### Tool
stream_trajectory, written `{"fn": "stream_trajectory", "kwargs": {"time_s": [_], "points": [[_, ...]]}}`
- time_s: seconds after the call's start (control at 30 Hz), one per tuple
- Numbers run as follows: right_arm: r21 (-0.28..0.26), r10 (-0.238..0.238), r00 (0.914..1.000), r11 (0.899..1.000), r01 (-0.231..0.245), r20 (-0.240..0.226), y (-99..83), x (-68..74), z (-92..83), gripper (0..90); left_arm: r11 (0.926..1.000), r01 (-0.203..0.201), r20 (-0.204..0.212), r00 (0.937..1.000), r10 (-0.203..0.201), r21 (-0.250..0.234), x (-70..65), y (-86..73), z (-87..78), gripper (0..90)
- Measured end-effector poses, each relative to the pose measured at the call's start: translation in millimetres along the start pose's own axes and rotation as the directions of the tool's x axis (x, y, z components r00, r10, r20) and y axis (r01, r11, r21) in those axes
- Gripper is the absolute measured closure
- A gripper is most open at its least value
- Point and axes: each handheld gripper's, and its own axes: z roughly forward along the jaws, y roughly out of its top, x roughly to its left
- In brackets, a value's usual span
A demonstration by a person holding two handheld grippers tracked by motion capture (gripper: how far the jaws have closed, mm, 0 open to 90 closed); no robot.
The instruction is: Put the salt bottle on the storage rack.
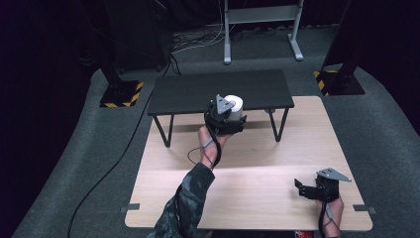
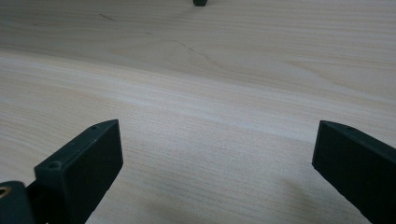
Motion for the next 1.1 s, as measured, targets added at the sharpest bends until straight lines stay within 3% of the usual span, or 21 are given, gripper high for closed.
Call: {"fn": "stream_trajectory", "kwargs": {"time_s": [0.53, 1.1], "points": [[-0.001, 0.003, 1.0, 1.0, -0.003, -0.002, -0.1, -0.4, -0.1, 0.5, 0.9998, -0.016, 0.025, 0.9996, 0.016, -0.012, 1.3, 34.9, 8.6, 29.0], [0.0, 0.006, 1.0, 1.0, -0.006, -0.006, 0.0, -1.6, 0.1, 0.5, 0.9996, 0.023, 0.033, 0.9992, -0.022, -0.014, 8.5, 62.7, 31.7, 29.0]]}}
